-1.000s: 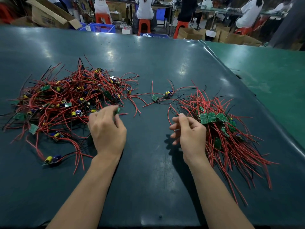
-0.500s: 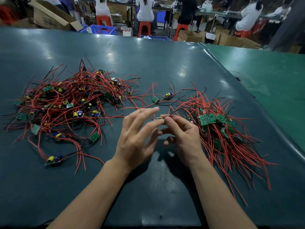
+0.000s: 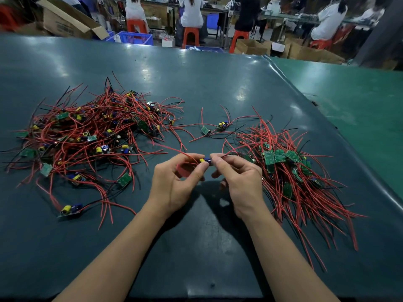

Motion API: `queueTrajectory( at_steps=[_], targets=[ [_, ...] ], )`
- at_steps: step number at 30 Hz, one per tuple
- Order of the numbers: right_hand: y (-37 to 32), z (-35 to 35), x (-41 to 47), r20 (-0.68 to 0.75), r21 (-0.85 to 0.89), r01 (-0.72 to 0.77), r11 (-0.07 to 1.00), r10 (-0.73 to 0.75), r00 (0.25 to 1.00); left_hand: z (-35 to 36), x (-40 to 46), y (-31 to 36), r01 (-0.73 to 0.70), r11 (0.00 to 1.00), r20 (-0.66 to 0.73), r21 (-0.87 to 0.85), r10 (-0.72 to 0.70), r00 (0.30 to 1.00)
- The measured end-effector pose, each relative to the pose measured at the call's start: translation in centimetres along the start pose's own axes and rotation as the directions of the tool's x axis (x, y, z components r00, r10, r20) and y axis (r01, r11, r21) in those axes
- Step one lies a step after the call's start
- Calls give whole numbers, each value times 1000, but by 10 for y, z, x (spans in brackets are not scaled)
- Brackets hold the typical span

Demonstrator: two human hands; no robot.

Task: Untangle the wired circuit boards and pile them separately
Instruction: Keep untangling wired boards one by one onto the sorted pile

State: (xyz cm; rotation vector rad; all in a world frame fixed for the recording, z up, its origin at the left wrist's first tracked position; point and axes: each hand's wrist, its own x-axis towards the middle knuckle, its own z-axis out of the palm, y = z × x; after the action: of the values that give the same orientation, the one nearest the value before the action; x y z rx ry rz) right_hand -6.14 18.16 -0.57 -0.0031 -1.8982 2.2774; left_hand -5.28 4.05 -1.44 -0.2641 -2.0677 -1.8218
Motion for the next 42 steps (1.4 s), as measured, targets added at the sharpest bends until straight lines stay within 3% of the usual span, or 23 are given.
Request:
queueTrajectory(
  at_steps=[3, 6, 13, 19, 23, 28, 33, 38, 42],
  targets=[
    [2, -1, 4, -154, -22, 18, 1000, -22, 988, 2, 1, -1, -5, 994, 6, -105, 6, 1000],
    [3, -2, 7, -255, -11, 81, 997, -81, 963, 4, -1, -3, -42, 993, 9, -106, 43, 999],
    [3, -11, 14, -411, 29, 59, 998, -41, 911, 4, -1, -3, -67, 990, -41, -124, 62, 997],
    [2, -17, 13, -462, -106, 162, 981, -193, 866, 5, -1, 1, -37, 983, -88, -178, 22, 996],
    [-4, -22, 14, -565, -120, 152, 981, -193, 802, 3, -1, 5, -35, 981, -108, -191, 15, 994],
    [-4, -18, 9, -546, -122, 216, 969, -247, 800, 0, 2, 5, -34, 984, -136, -175, 10, 991],
    [1, -23, 16, -516, -124, 149, 981, -192, 835, -3, 4, 1, 55, 978, -78, -202, -72, 994],
    [6, -23, 13, -358, -408, 198, 891, -355, 863, -8, 7, -2, 80, 952, -74, -297, -106, 992],
    [8, -24, 12, -299, -449, 176, 876, -332, 894, -8, 9, -4, 99, 944, -64, -315, -125, 990]
  ],
)
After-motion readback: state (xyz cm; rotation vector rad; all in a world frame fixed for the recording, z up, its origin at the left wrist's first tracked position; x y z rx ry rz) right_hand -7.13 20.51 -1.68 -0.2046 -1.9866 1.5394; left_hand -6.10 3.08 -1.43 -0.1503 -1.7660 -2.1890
